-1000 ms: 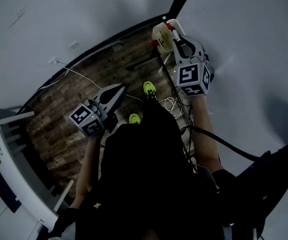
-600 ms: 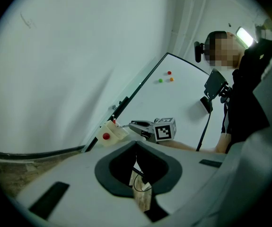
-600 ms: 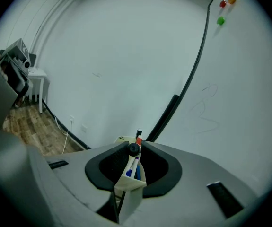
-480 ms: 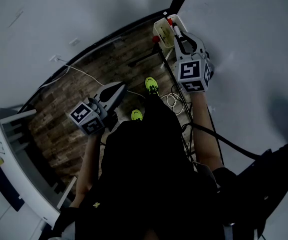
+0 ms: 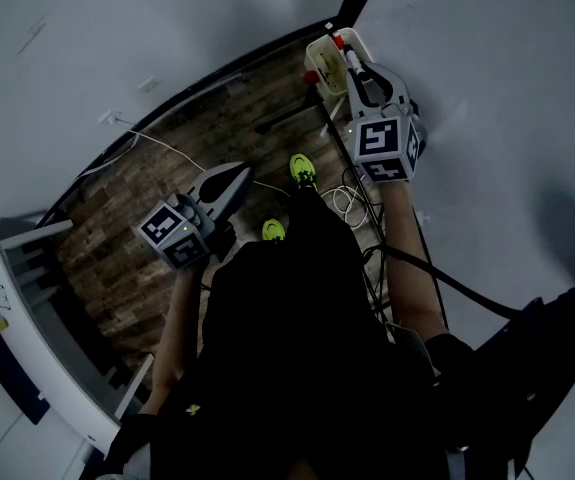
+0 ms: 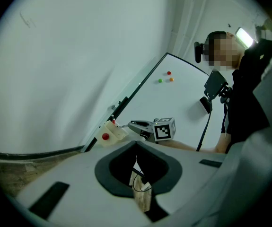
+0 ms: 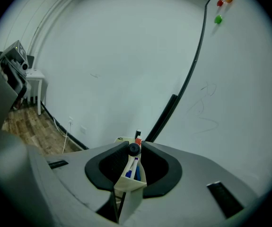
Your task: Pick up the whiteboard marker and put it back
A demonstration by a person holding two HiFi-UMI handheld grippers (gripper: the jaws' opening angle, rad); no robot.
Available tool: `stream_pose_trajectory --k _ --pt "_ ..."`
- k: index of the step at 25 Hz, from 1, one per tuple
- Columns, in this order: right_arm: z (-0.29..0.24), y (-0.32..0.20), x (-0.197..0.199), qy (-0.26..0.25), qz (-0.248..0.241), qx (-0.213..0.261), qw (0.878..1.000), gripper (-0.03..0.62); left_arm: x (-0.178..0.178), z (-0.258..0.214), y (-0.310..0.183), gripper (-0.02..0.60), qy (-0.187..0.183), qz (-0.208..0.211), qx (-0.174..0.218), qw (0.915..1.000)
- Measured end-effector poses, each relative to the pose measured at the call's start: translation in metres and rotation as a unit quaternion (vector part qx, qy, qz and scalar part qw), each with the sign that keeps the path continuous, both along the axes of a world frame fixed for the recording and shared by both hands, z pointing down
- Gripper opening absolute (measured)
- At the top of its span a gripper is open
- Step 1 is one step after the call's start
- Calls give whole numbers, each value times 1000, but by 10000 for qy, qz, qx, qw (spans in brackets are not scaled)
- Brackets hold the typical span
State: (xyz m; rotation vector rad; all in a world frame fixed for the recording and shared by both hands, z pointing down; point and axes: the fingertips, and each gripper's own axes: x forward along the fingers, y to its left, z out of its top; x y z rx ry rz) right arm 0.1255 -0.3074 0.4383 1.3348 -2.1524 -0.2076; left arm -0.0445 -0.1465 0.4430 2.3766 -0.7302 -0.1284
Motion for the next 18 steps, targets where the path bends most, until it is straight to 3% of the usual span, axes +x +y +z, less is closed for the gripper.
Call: stream_pose_trajectory --k 18 --pt "2 3 -3 69 -3 -67 10000 133 -6 2 -4 20 51 75 22 10000"
